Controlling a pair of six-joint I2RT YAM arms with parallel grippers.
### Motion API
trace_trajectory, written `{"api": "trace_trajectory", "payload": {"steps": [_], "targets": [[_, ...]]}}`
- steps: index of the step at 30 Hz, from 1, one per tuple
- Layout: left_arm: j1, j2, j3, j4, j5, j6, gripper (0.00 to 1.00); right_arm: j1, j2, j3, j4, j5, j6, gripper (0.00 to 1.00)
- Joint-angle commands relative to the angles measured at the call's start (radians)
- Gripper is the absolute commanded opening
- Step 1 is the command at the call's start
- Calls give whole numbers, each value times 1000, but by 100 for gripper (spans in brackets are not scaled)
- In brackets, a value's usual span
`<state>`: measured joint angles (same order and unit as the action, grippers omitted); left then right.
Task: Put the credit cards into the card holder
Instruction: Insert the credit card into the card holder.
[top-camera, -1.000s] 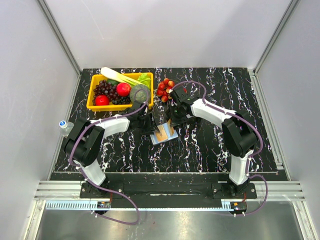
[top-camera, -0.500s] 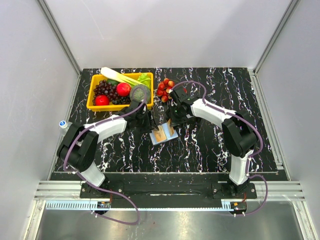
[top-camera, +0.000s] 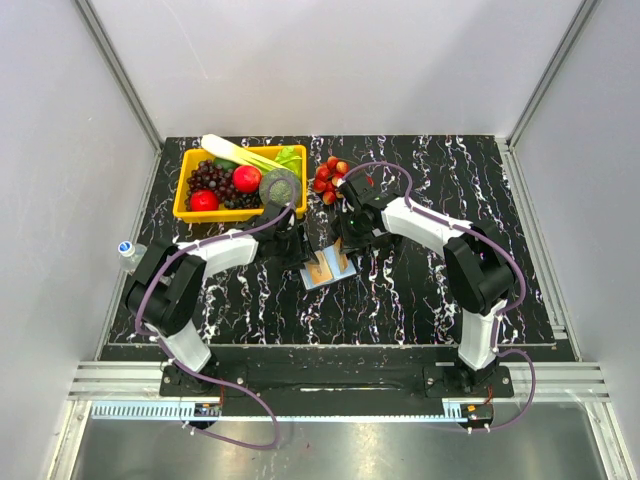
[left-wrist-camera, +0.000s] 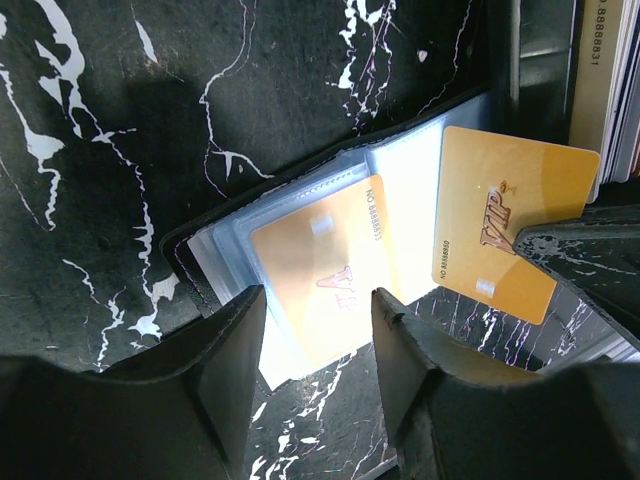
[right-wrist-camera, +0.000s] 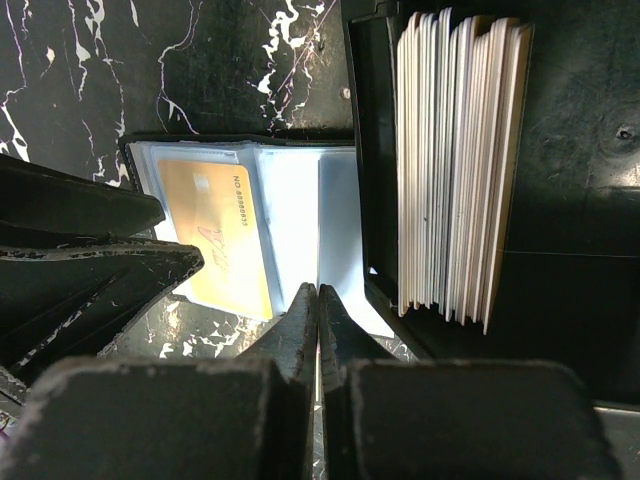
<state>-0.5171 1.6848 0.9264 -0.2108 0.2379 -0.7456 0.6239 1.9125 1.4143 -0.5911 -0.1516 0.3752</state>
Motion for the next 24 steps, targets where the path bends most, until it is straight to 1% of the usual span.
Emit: {"api": "trace_trajectory", "payload": {"steps": [1, 14, 24], "targets": [[-3, 13, -8, 51, 9, -17, 50, 11, -9, 28, 13, -22, -10, 0], [-4, 42, -4, 119, 58, -46, 49, 10, -20, 14, 11, -20, -13, 0], [-4, 64, -8, 201, 112, -83, 49, 11, -70, 5, 13, 46, -10, 0]]}}
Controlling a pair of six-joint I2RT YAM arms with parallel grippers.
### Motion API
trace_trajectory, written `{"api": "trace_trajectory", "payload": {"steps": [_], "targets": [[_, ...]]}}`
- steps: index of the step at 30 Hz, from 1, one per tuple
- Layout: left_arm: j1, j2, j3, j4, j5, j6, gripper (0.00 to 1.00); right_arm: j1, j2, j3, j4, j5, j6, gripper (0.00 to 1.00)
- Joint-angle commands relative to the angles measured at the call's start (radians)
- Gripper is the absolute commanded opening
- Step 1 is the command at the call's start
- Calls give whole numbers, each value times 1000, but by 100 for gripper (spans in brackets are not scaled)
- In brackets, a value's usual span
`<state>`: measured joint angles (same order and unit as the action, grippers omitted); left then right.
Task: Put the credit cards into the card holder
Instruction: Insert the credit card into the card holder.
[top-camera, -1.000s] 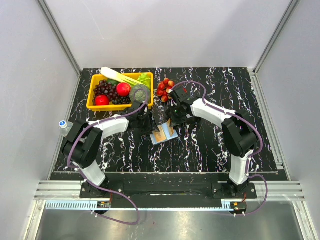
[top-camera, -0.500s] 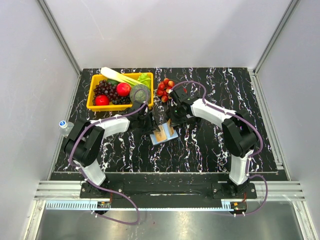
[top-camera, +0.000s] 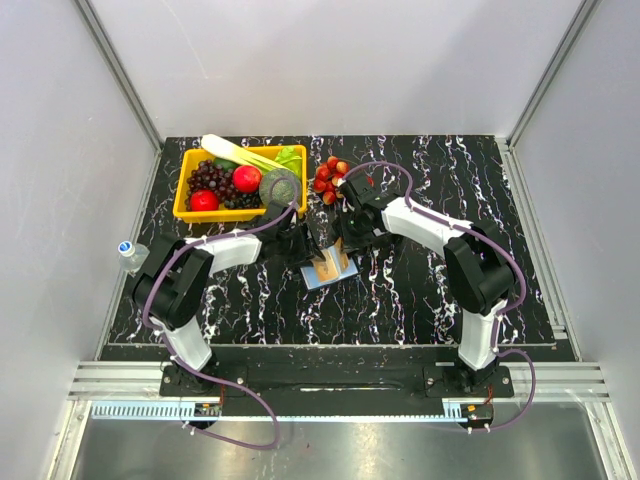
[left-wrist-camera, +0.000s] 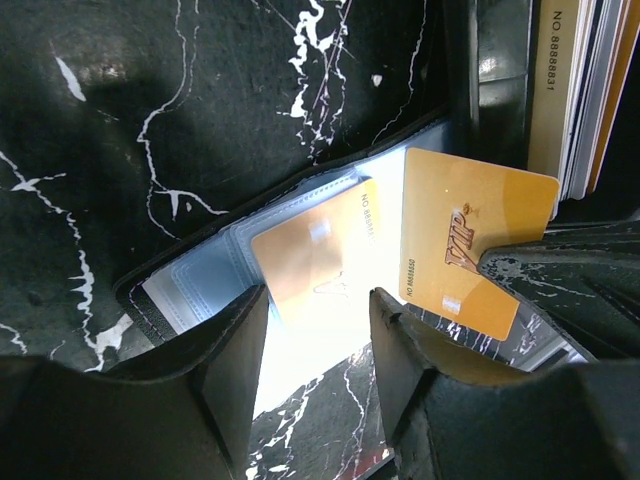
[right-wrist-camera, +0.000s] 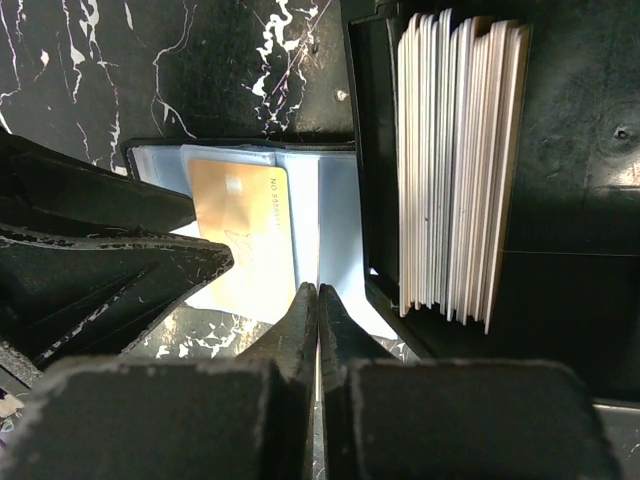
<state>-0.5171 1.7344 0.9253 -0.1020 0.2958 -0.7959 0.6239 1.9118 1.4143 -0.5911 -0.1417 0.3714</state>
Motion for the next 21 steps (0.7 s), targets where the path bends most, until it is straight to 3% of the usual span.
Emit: {"api": "trace_trajectory", "payload": {"steps": [1, 8, 21], "targets": [[-6, 19, -5, 97, 60, -37, 49, 11, -76, 0, 11, 43, -5, 0], [-6, 25, -17, 127, 65, -48, 48, 13, -161, -28, 37, 128, 4, 0], [-6, -87, -39, 16, -41, 0, 51, 22, -83, -35, 102, -73, 46, 0]]}}
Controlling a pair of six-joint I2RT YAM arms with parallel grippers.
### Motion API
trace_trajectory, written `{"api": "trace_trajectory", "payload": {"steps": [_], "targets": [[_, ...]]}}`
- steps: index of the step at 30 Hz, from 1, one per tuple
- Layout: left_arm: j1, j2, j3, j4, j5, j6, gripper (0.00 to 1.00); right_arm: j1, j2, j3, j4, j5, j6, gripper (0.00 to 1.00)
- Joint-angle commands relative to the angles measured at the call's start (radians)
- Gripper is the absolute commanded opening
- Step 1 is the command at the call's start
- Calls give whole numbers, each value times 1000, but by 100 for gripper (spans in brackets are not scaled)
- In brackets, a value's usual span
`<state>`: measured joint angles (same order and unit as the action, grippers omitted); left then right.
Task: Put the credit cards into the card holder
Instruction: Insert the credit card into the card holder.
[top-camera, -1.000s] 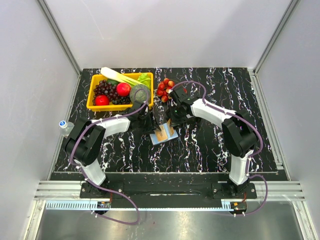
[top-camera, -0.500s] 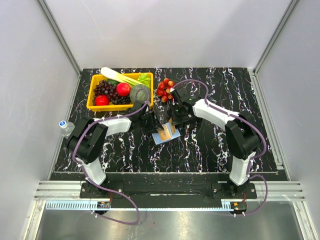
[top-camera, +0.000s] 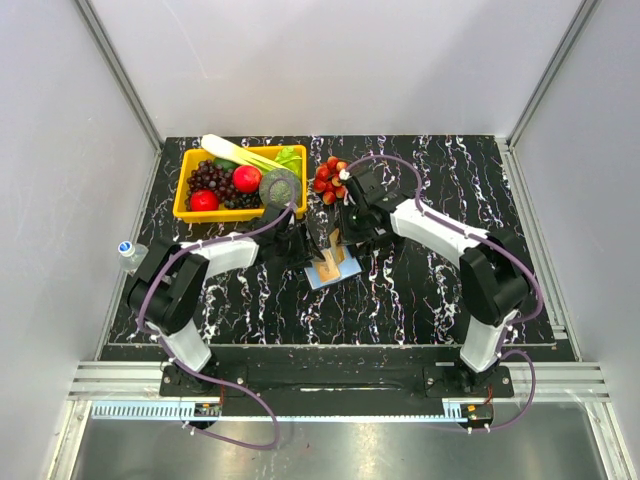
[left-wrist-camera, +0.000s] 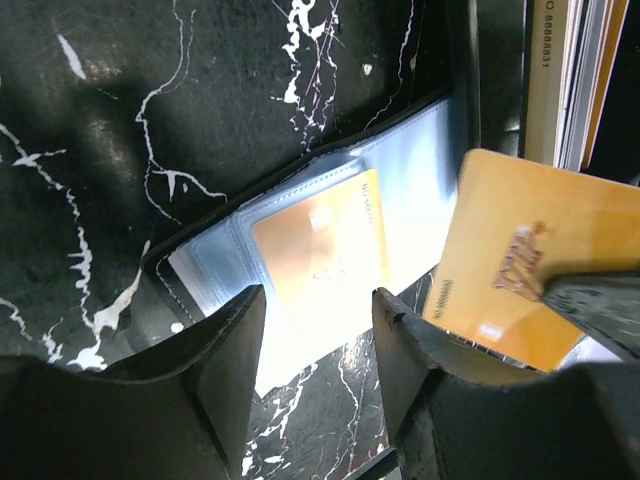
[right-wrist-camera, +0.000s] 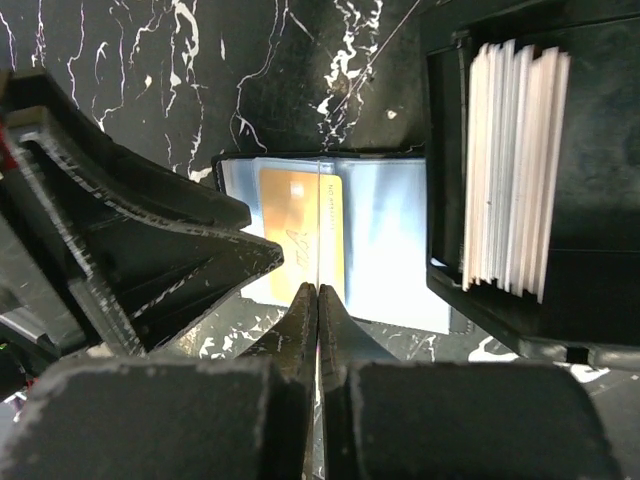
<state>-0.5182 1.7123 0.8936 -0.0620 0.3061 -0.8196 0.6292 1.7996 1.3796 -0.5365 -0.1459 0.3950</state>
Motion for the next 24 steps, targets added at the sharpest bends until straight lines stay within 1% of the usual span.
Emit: {"api": "trace_trajectory", "payload": {"steps": [1, 9, 11, 16, 24], "targets": [[-5, -71, -12, -30, -56, 23, 51, 18, 36, 2, 49, -73, 24, 0], [-5, -49, 1, -50, -73, 25, 53, 21, 78, 3, 49, -97, 18, 0], [-5, -34, 14, -64, -75, 31, 53, 23, 89, 4, 37, -72, 18, 0], [-5, -25, 15, -56, -68, 30, 53, 23, 84, 1, -5, 43, 7, 0], [-5, -23, 16, -48, -58, 33, 53, 23, 92, 6, -16, 62, -5, 0]]}}
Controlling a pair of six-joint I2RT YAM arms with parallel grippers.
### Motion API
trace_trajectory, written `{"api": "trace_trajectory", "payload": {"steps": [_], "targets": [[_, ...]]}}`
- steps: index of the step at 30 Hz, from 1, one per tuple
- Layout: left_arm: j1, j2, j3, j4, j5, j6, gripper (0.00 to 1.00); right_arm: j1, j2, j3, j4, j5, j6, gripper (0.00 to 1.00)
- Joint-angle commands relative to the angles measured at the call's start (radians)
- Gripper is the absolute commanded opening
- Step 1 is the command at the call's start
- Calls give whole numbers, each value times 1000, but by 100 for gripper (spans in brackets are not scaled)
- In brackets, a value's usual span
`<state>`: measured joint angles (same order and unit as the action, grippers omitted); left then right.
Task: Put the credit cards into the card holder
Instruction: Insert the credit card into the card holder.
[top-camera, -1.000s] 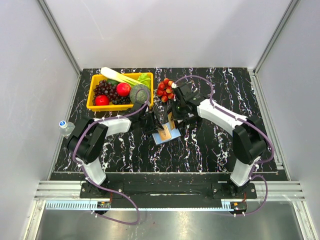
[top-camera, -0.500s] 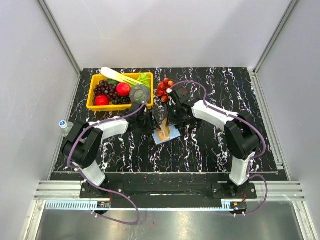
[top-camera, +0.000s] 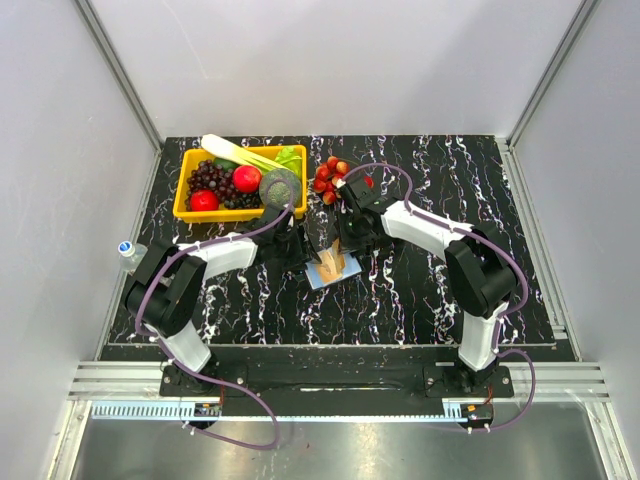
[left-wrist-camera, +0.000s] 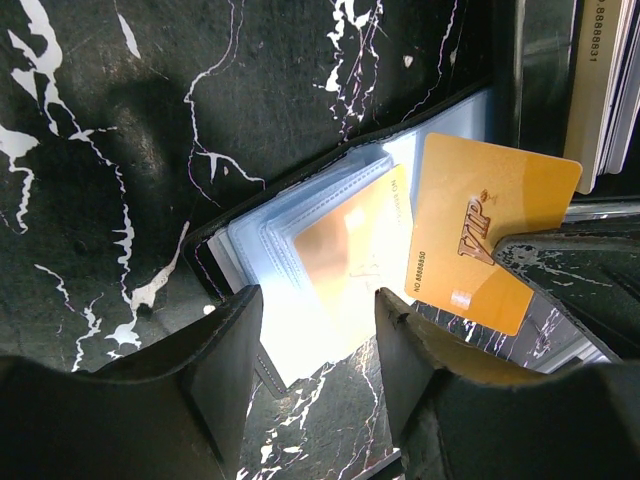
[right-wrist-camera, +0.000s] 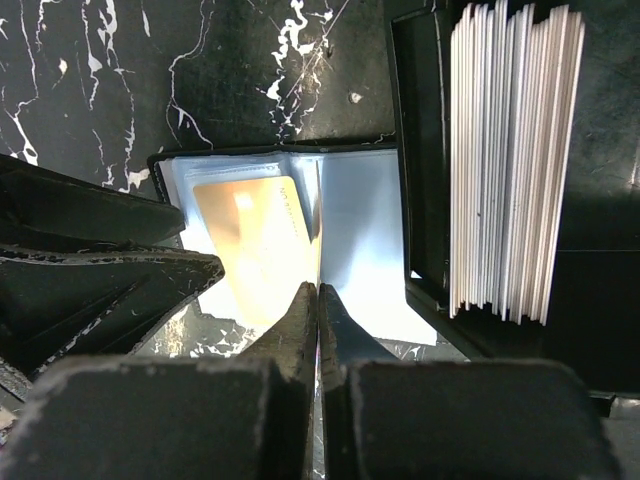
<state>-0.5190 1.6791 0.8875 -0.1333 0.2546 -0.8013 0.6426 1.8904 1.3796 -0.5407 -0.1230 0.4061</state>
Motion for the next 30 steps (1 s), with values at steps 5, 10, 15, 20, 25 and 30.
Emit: {"api": "trace_trajectory", "payload": {"steps": [5, 10, 15, 20, 25, 30], "targets": [[-4, 5, 21, 44, 8, 13, 53, 8, 24, 6, -16, 14, -20, 0], [-4, -7, 13, 86, 26, 5, 53, 9, 42, 7, -15, 13, -23, 0], [-6, -9, 18, 100, 44, 4, 53, 9, 49, 9, -16, 10, -21, 0], [-4, -50, -1, 87, -3, -6, 53, 9, 52, 12, -16, 6, -24, 0], [-6, -99, -9, 54, -69, 2, 53, 9, 52, 12, -15, 3, -26, 0], [-6, -102, -7, 75, -54, 2, 52, 8, 53, 15, -15, 0, -24, 0]]}}
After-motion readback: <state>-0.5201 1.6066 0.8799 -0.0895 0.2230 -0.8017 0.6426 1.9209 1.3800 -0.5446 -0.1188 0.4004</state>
